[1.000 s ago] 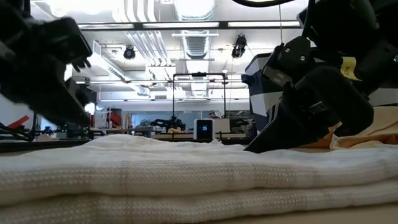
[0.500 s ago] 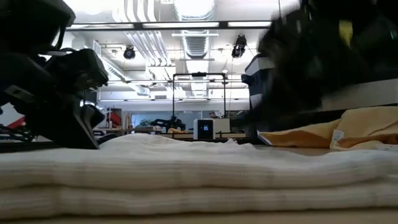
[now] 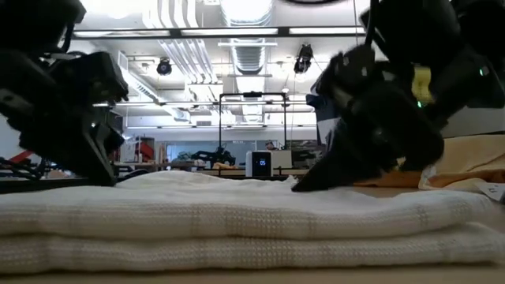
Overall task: Fold towel
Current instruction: Fold the white towel
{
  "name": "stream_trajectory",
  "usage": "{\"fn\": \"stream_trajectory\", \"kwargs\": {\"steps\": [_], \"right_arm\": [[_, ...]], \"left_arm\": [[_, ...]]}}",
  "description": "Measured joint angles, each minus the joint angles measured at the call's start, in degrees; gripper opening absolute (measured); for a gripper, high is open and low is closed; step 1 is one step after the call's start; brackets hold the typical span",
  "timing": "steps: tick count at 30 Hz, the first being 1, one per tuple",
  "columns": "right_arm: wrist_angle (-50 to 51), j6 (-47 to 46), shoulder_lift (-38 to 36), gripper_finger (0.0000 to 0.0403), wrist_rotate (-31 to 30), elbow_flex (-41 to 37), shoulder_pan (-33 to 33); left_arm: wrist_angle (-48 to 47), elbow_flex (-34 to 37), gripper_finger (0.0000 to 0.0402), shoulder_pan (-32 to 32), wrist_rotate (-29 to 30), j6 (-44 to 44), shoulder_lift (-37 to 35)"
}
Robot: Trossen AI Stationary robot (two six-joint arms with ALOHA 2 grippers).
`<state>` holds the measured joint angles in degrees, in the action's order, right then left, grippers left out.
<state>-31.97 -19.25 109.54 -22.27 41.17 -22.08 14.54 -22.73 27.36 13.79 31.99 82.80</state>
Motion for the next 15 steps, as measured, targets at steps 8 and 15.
{"fn": "stream_trajectory", "kwargs": {"steps": [8, 15], "right_arm": [[8.7, 2.3, -3.5, 0.0013, -0.8, 0.1, 0.4], [9.6, 2.2, -10.9, 0.0013, -0.5, 1.6, 0.6]], "left_arm": [[4.0, -0.8, 0.0000, -0.1, -2.0, 2.4, 7.8], [0.0, -1.3, 0.0000, -0.8, -3.6, 1.3, 1.9]]}}
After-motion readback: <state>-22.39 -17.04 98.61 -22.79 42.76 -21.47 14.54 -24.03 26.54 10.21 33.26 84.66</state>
